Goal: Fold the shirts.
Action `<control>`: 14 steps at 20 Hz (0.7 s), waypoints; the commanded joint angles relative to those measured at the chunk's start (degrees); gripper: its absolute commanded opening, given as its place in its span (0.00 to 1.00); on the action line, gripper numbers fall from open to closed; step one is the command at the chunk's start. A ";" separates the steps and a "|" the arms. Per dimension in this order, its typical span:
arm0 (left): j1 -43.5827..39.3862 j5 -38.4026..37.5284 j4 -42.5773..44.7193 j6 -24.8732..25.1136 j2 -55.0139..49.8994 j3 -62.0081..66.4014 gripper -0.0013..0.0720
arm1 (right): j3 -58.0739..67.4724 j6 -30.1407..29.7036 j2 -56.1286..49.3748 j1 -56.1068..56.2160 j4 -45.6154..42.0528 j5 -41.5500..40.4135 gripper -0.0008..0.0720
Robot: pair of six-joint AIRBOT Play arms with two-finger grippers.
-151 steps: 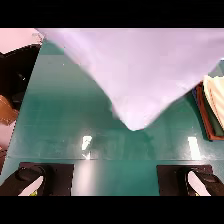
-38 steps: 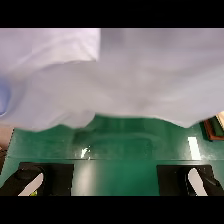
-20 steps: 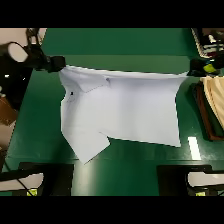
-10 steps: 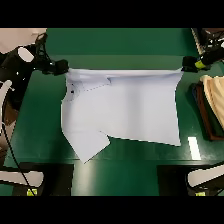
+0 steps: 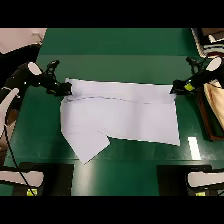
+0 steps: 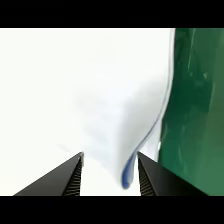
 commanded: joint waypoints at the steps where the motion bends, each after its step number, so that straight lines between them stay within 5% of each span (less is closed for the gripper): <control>1: 0.00 -5.20 0.13 -0.68 2.25 -1.27 0.47 | -0.85 -3.45 0.59 -0.87 7.08 2.03 0.56; 8: 0.00 -9.01 9.86 -3.80 26.34 -24.44 0.48 | -14.14 -6.67 15.23 -5.92 11.63 3.72 0.56; 10: 0.00 -9.66 6.84 -5.62 33.31 -32.70 1.00 | -19.08 -6.69 20.59 -7.13 11.65 1.90 0.56; 14: 0.00 -8.55 1.09 -8.31 39.91 -42.93 0.99 | -24.59 -6.71 27.91 -7.50 11.61 -1.14 0.56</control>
